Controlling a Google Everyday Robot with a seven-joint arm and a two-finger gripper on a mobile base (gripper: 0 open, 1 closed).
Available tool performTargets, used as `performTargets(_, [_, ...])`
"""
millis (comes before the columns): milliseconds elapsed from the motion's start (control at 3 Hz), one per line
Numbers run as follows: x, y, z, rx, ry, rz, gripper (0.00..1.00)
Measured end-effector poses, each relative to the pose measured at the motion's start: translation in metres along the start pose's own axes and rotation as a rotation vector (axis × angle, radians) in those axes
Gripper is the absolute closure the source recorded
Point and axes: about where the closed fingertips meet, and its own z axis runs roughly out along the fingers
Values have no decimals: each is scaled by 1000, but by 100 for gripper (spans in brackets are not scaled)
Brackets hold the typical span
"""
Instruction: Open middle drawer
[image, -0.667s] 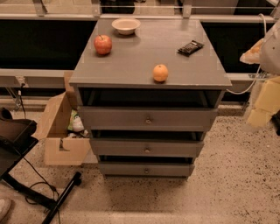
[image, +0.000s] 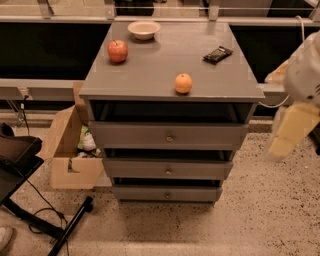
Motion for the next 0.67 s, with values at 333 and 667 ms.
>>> performTargets(333, [-22, 22, 64, -22, -15, 16, 0])
performTargets(667, [-34, 50, 140, -53, 33, 26, 0])
